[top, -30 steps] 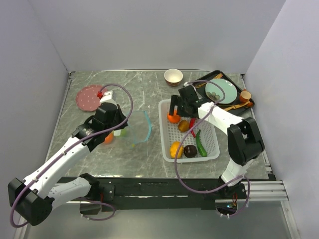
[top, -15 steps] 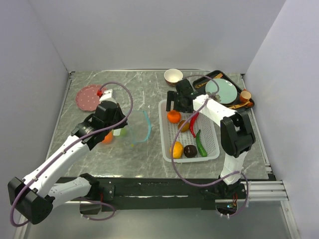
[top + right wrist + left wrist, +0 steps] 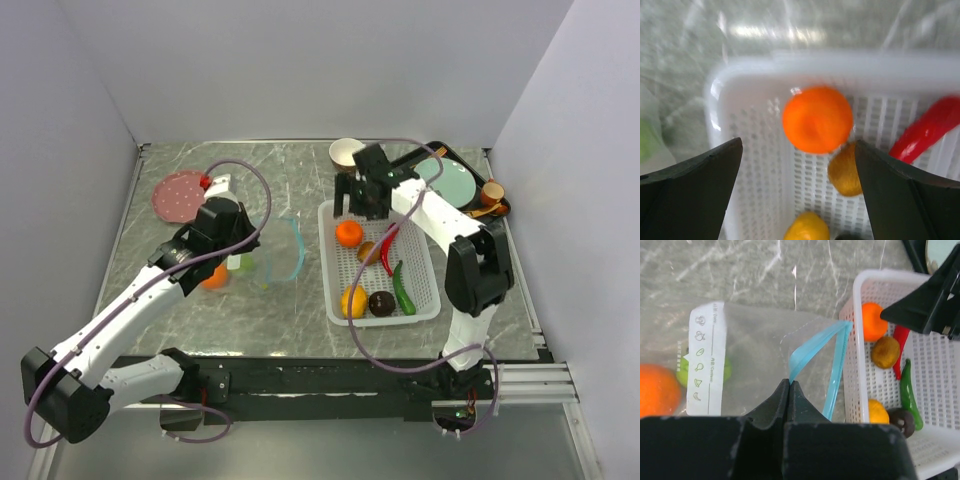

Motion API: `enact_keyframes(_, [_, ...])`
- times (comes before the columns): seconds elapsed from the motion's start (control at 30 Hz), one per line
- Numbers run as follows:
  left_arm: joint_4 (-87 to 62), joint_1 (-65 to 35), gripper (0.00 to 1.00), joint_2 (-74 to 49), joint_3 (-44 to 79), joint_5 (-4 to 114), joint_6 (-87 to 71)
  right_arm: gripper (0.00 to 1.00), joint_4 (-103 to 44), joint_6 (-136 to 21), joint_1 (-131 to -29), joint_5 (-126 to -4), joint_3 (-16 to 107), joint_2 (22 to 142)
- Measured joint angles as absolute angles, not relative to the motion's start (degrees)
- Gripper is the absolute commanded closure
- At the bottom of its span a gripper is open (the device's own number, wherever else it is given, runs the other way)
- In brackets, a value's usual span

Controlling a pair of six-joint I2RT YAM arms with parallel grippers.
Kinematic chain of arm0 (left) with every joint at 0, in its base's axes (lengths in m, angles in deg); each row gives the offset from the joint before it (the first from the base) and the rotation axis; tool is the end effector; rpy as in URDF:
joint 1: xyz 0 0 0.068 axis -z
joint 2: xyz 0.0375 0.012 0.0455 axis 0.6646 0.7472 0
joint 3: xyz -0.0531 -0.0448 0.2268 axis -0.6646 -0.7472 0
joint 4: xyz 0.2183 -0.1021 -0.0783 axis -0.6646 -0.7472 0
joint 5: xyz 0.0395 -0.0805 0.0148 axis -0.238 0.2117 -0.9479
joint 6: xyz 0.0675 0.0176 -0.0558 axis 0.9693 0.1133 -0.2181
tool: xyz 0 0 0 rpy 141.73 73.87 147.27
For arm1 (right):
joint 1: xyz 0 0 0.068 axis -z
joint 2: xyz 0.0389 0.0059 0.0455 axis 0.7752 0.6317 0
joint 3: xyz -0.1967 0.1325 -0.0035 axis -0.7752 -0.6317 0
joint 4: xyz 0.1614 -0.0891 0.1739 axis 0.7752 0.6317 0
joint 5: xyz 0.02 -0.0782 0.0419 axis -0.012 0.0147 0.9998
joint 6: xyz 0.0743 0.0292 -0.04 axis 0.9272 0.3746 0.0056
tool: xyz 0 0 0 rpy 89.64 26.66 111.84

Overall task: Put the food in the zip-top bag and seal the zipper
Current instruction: Pick up the fake fruit from the bin.

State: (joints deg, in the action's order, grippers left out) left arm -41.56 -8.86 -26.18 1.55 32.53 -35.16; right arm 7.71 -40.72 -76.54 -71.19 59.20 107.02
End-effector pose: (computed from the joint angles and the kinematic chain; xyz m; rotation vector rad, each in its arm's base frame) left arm 0.2456 -0.1349 0.2698 -0.2595 2.1380 -0.4725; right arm 0.3740 0.1826 0.1966 -0.0577 2.5631 0.3765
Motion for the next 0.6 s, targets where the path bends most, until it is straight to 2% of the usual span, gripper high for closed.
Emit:
enact_keyframes(0.23, [-41.9, -8.9, 0.99, -25.7, -0.6, 35.8, -35.0, 0.0, -0.4, -30.0, -76.8, -71.3, 42.4, 99.5])
enact_keyframes(0.6, [-41.8, -8.9, 0.99, -25.8, -0.6, 36.9, -32.6, 0.04, -9.0, -22.8, -82.4, -80.4, 42.8, 102.0])
